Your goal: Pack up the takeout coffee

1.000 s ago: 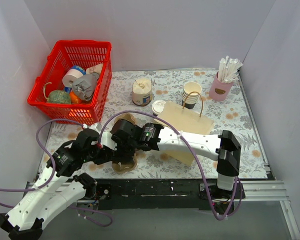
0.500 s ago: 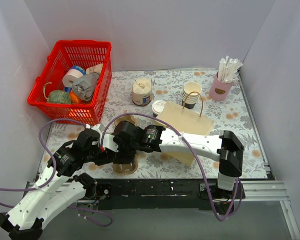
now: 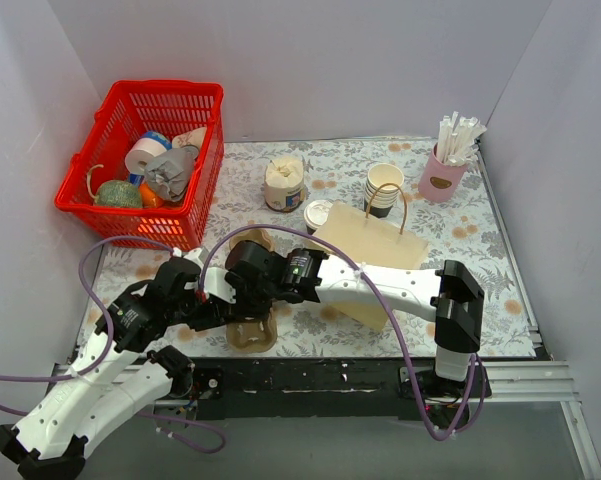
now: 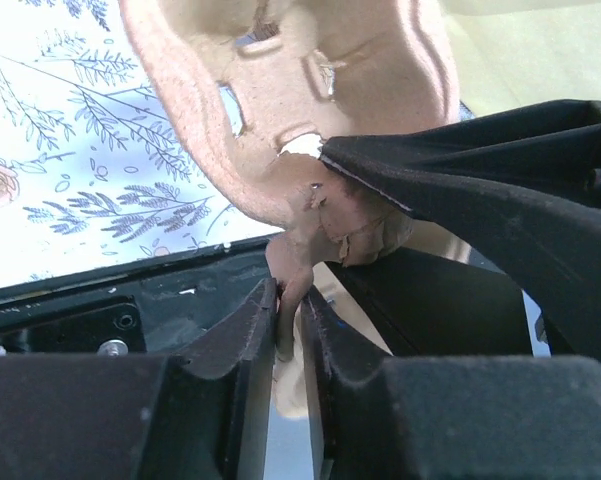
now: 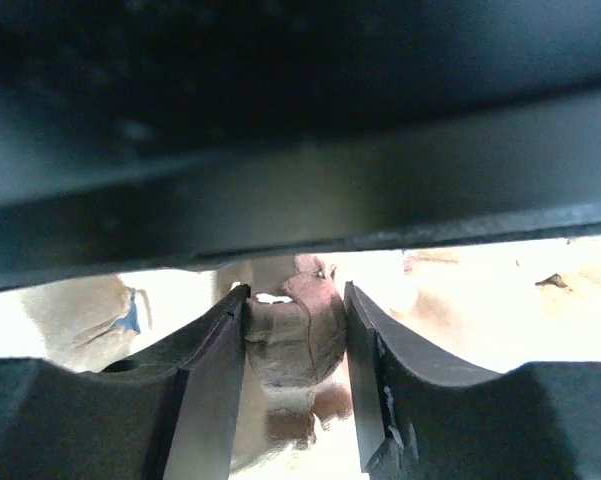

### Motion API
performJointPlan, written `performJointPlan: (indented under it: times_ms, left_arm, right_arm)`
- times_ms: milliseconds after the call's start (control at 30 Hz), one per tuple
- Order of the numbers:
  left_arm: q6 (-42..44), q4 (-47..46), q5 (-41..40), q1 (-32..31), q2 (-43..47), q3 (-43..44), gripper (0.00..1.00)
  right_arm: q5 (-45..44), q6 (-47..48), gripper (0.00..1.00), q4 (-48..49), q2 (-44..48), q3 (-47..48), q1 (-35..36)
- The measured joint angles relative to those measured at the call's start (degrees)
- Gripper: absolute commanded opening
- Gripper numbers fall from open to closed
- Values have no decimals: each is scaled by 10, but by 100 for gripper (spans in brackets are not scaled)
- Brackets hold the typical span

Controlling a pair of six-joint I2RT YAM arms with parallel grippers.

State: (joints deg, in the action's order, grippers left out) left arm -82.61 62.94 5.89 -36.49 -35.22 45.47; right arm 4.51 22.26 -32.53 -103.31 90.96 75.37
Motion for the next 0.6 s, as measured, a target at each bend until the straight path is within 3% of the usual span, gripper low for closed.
performJointPlan:
  times_ms: [67,133,267,533,600]
  left_arm:
    - [0,0,5,0,0,0,34]
    - [2,0,10,0,0,2,36]
    - [3,5,9,1,9,4,56]
    - [2,15,20,2,47,35,82]
    - [-1,22,25,1,55,45,83]
  right_arm:
    - [-5,0,42,0,0,0,0]
    - [-10,-3,41,2,0,0,0]
    - [-15,-10,41,4,6,-2,0]
    - [-43,-30,41,31,54,-41,-3]
    - [-49,-35,41,55,62,-48,-5]
